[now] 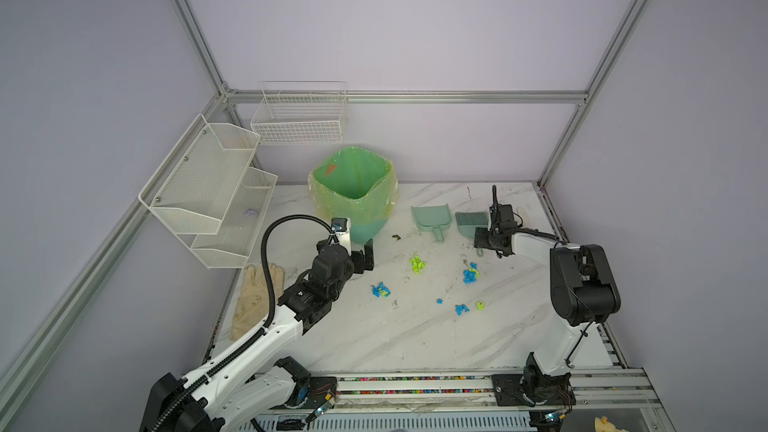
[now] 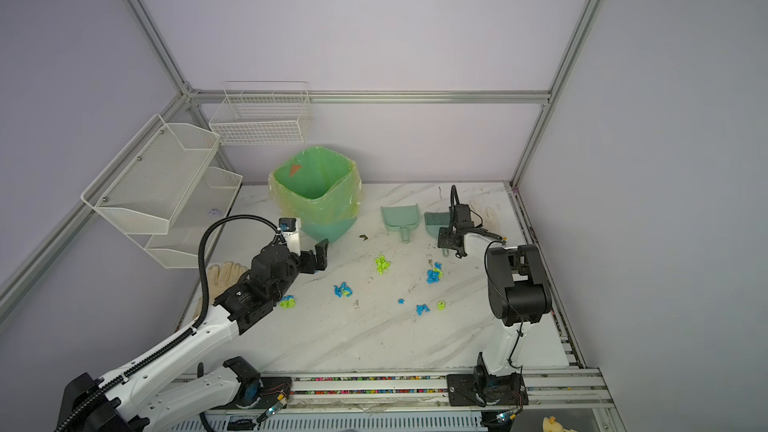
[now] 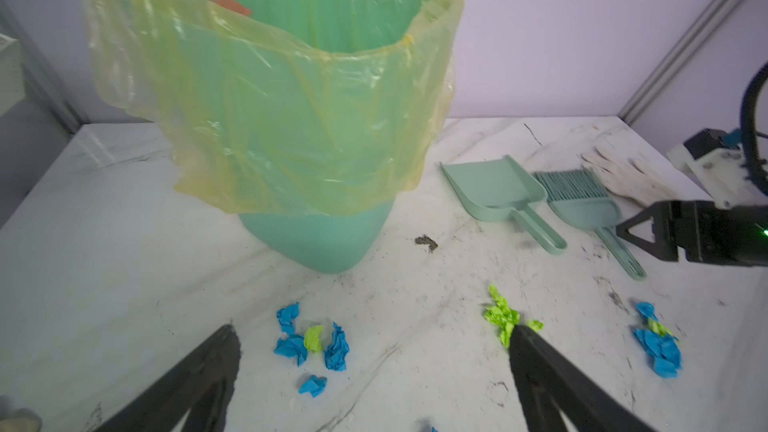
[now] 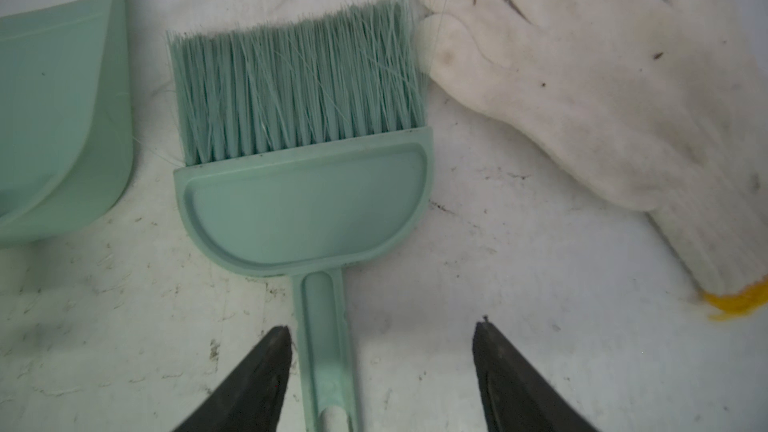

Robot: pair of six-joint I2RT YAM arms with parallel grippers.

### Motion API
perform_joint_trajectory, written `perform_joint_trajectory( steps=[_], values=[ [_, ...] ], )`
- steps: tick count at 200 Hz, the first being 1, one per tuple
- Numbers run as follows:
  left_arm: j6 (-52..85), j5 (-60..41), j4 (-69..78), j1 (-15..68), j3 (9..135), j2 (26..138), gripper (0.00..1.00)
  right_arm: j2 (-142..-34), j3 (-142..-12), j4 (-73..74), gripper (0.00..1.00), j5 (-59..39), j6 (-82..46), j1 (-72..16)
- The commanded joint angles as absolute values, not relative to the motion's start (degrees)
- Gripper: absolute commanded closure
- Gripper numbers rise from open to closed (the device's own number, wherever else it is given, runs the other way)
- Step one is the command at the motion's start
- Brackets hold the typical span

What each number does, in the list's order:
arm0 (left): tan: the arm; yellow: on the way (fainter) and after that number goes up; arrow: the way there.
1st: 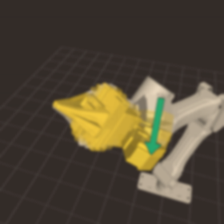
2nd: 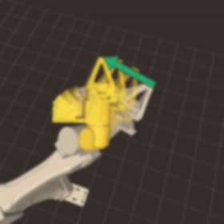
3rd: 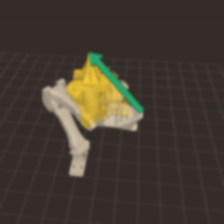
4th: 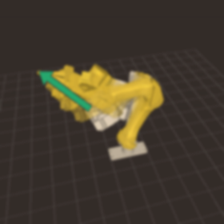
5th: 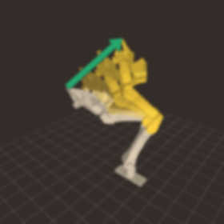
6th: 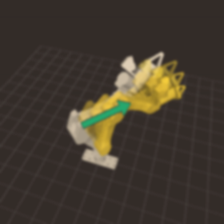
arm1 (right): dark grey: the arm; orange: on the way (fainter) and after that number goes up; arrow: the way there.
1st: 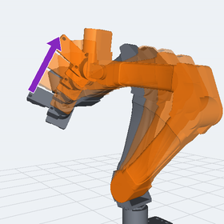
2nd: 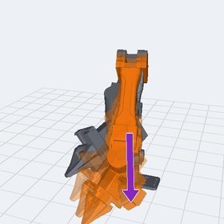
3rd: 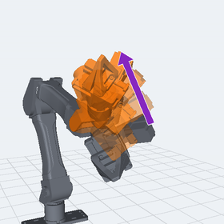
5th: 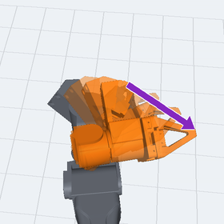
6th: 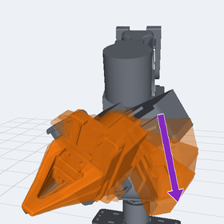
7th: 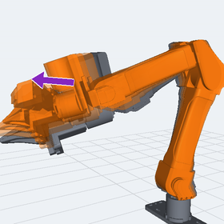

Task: Sweep away the paper scraps from the table
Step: 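Grasp the mint-green brush handle with the right gripper while the left arm reaches forward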

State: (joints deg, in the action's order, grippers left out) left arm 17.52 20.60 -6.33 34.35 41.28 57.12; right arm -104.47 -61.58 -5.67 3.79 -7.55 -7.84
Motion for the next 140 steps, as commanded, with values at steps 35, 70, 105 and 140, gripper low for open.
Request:
perform_joint_trajectory(
  steps=[35, 70, 105, 140],
  values=[
    [16.50, 8.56, -15.37, 37.07, 52.77, 62.19, 0.00, -105.71, -60.98, -5.26, 0.35, 2.02, -8.35, -8.59],
    [20.29, 8.11, -15.19, 37.83, 53.57, 65.25, 0.00, -106.51, -61.91, -6.18, 0.40, 1.34, -7.91, -9.19],
    [23.54, 7.40, -15.08, 38.05, 54.78, 68.82, 0.00, -108.39, -63.06, -7.24, 0.43, 0.86, -7.87, -9.62],
    [23.55, 6.68, -15.18, 38.40, 56.99, 72.16, 0.00, -110.34, -63.72, -7.38, 0.44, 0.44, -7.65, -9.89]
  ],
)
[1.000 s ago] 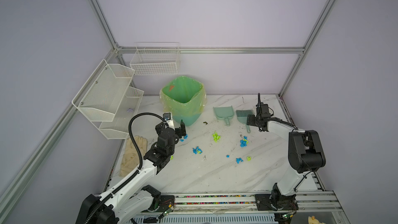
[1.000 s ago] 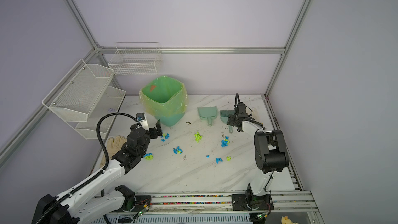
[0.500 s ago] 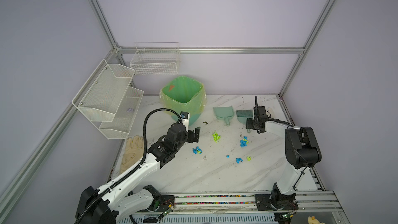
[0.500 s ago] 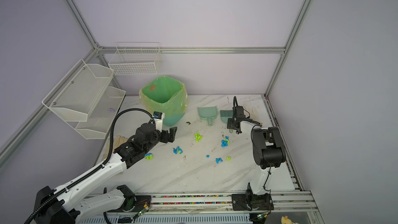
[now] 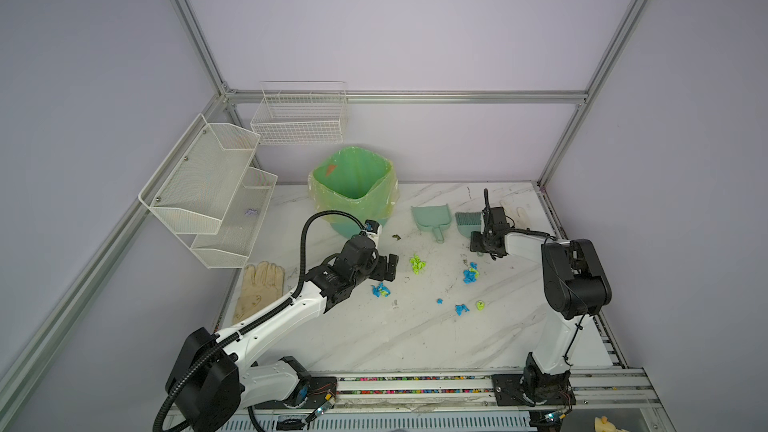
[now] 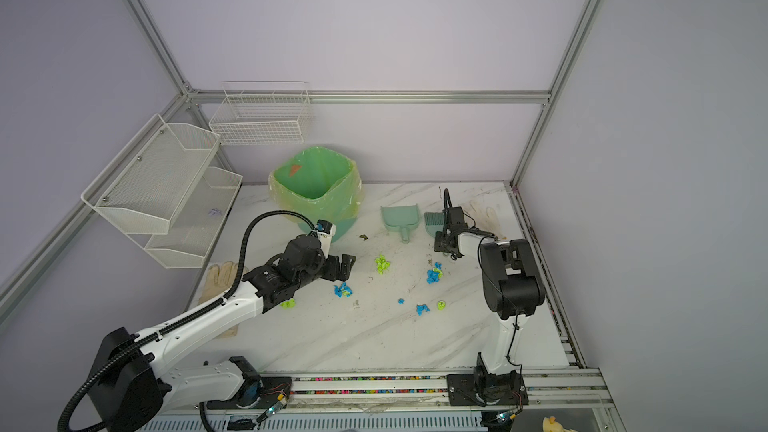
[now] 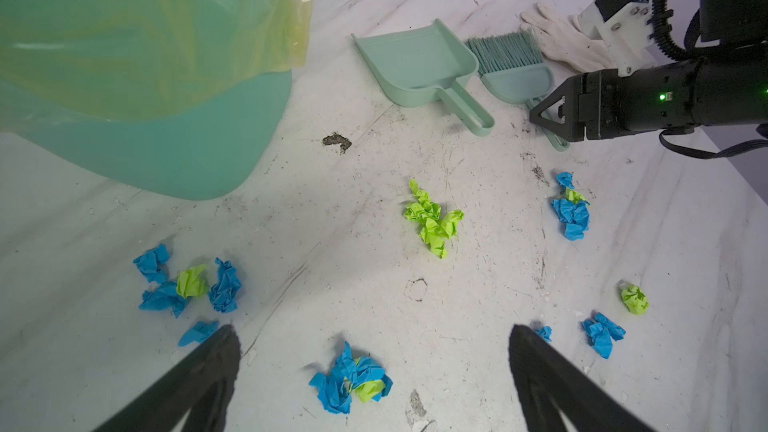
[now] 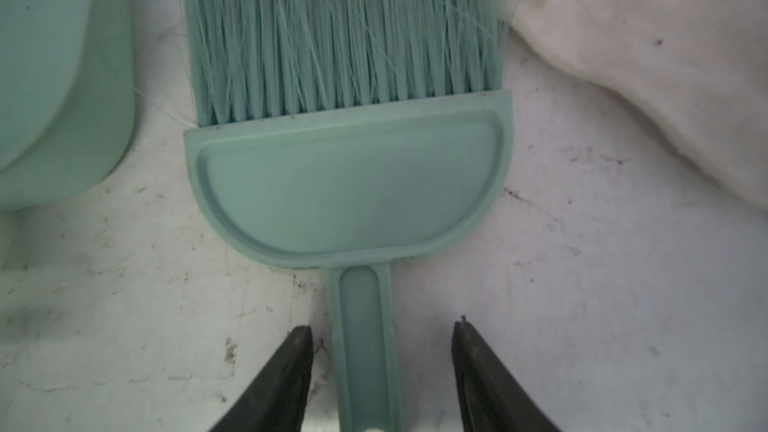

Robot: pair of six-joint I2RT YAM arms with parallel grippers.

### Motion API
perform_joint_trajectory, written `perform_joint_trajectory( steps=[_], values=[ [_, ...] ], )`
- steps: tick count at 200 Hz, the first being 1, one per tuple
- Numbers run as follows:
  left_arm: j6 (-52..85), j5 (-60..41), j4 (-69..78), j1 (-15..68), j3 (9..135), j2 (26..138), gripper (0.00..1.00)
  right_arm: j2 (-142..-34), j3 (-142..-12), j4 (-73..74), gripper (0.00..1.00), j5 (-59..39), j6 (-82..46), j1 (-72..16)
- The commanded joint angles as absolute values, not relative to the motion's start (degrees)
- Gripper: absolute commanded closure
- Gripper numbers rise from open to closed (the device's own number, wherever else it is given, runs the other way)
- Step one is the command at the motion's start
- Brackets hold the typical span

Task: Sweep away the paper scraps from the table
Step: 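Grasp the mint-green brush handle with the right gripper while the left arm reaches forward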

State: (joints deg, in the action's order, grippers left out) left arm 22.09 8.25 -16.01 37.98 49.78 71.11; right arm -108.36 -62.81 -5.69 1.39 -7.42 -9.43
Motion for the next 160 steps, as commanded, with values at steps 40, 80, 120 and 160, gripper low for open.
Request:
perform_joint_trajectory(
  steps=[40, 80, 120, 160],
  values=[
    [23.73, 6.24, -16.10, 38.41, 59.27, 75.14, 0.00, -111.79, -64.42, -8.49, 0.54, 0.48, -7.17, -10.28],
    [24.24, 6.20, -16.85, 38.38, 61.23, 77.29, 0.00, -112.44, -64.49, -9.33, 0.65, 0.89, -6.68, -10.37],
    [24.90, 6.53, -18.84, 38.40, 63.74, 79.38, 0.00, -112.99, -64.67, -9.37, 0.80, 0.54, -6.73, -10.35],
    [25.84, 7.06, -21.23, 38.45, 66.39, 80.46, 0.00, -111.31, -64.48, -8.20, 0.92, -0.15, -7.15, -10.35]
  ],
)
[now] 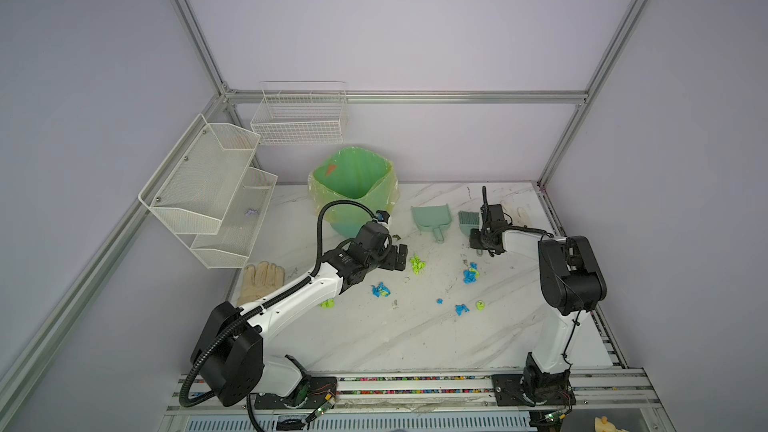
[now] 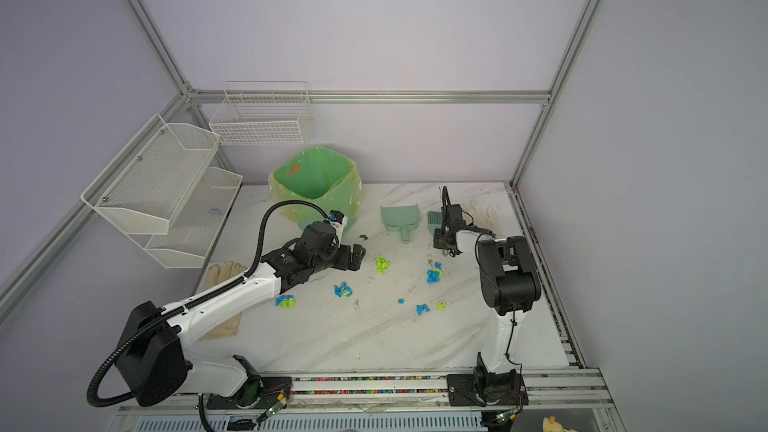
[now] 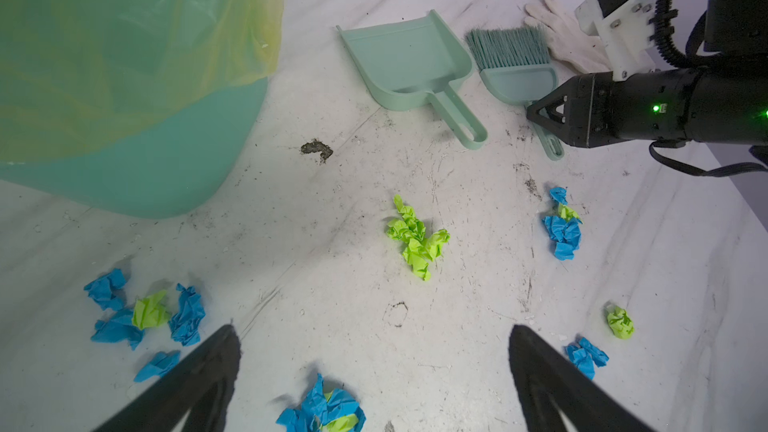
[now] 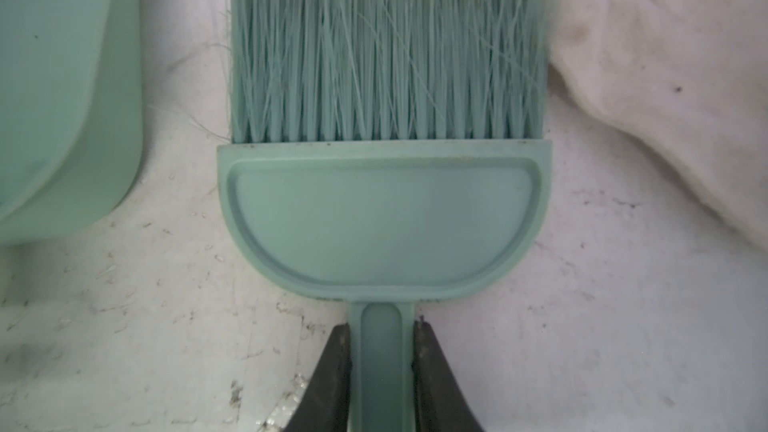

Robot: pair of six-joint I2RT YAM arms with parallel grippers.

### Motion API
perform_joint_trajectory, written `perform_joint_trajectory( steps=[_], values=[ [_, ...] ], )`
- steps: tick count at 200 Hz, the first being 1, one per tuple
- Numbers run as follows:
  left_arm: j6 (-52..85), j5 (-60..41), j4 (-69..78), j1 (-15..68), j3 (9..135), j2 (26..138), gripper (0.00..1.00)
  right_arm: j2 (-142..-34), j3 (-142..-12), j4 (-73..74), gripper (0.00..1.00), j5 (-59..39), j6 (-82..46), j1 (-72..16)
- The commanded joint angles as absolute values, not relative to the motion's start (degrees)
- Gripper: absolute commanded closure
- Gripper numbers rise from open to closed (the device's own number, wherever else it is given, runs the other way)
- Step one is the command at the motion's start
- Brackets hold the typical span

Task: Sweep away the paper scraps from the table
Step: 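Grasp the mint-green brush handle with the right gripper while the left arm reaches forward, then lift the brush with the right gripper while the left gripper moves toward it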

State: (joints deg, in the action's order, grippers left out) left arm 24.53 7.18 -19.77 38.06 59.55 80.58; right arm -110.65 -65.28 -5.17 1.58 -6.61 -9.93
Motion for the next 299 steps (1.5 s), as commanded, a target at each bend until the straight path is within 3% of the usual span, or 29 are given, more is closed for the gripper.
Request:
perform_joint_trajectory(
  steps=[1, 62, 199, 269, 299],
  values=[
    [25.84, 7.09, -21.29, 38.39, 66.42, 81.45, 0.00, -111.17, -64.44, -8.11, 0.92, -0.12, -7.24, -10.34],
    [28.69, 9.65, -25.65, 38.41, 69.83, 84.46, 0.00, -105.56, -64.85, -5.56, 1.00, -0.64, -9.98, -10.31],
    [32.32, 3.73, -27.55, 38.32, 79.38, 90.52, 0.00, -94.62, -63.31, -4.45, 1.00, -2.21, -10.97, -10.32],
    [34.30, -2.24, -27.02, 37.38, 87.12, 97.07, 0.00, -88.10, -60.23, -2.33, 1.00, -6.04, -12.57, -10.36],
    [37.19, -9.43, -23.96, 36.49, 88.90, 99.43, 0.01, -85.08, -58.87, -1.84, 1.00, -7.23, -12.57, -10.30]
  ],
)
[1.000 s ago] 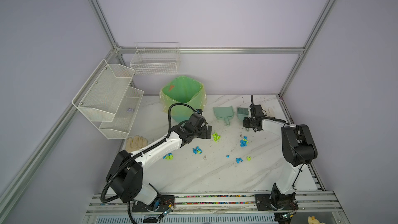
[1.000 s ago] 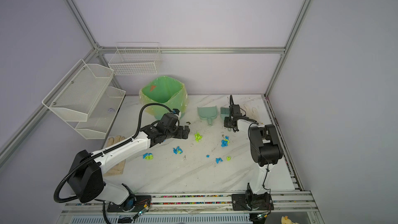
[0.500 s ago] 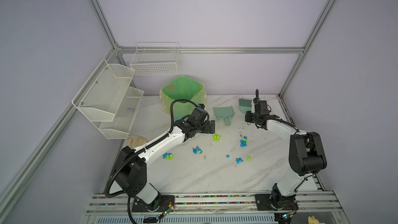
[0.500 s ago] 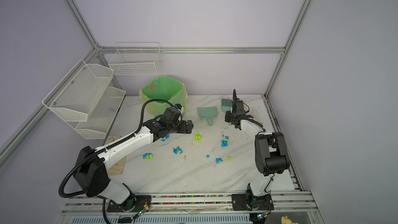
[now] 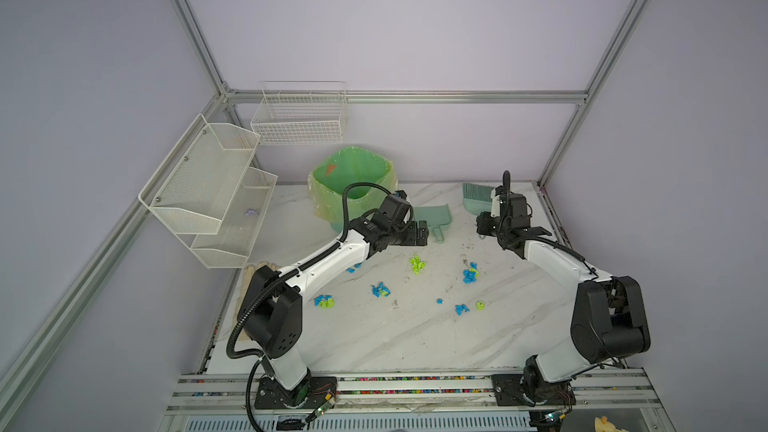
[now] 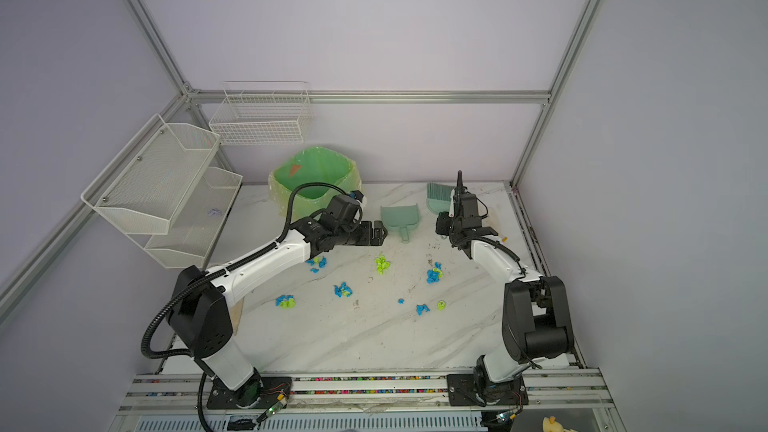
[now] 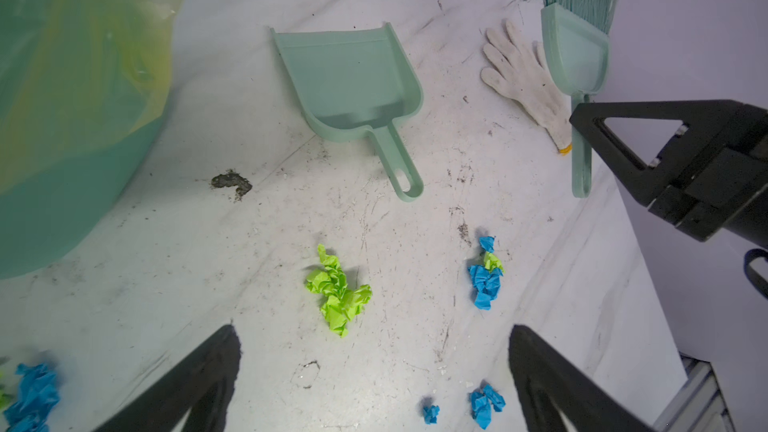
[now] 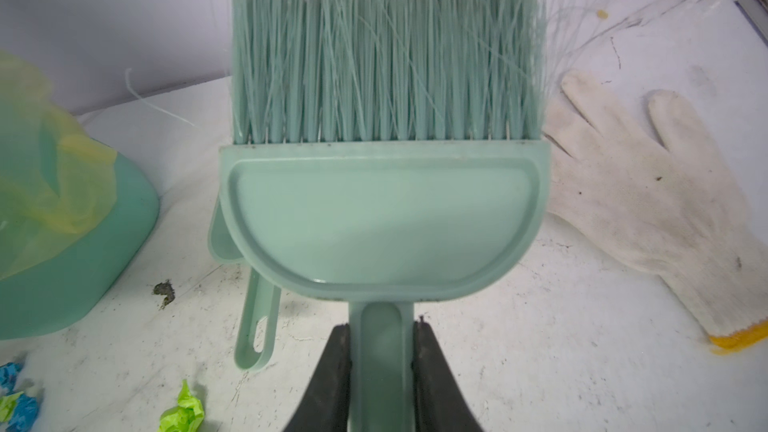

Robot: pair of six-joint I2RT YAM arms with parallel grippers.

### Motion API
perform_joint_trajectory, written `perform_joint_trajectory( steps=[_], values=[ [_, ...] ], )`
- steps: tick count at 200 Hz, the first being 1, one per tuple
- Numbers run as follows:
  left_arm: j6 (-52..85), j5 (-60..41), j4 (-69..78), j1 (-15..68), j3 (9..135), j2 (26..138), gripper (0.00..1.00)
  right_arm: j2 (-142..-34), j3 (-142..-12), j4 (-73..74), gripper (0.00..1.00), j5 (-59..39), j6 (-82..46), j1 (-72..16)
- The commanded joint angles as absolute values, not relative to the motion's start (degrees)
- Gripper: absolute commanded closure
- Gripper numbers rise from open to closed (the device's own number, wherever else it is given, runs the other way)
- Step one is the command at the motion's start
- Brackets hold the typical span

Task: Sweep away the paper scraps from the table
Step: 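Lift the brush with the right gripper while the left gripper moves toward it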

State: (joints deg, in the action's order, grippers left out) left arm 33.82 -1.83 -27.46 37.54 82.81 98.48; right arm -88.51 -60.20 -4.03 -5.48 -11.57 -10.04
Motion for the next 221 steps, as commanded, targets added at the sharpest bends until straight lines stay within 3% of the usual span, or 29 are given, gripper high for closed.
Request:
perform_joint_trajectory(
  steps=[1, 32, 128, 221],
  values=[
    [37.27, -9.86, -23.84, 36.48, 89.01, 99.50, 0.00, -85.04, -58.84, -1.80, 1.00, -7.26, -12.57, -10.29],
    [40.55, -18.15, -18.20, 36.47, 90.02, 102.11, 0.00, -83.57, -57.83, -1.24, 1.00, -9.62, -13.15, -10.34],
    [47.55, -25.33, -6.13, 36.35, 94.44, 110.20, 0.01, -81.47, -55.43, 1.33, 1.00, -12.57, -15.64, -12.83],
    [56.72, -24.67, 9.04, 36.47, 91.59, 114.26, 0.23, -80.84, -54.91, 1.33, 1.00, -11.95, -15.70, -15.71]
  ],
)
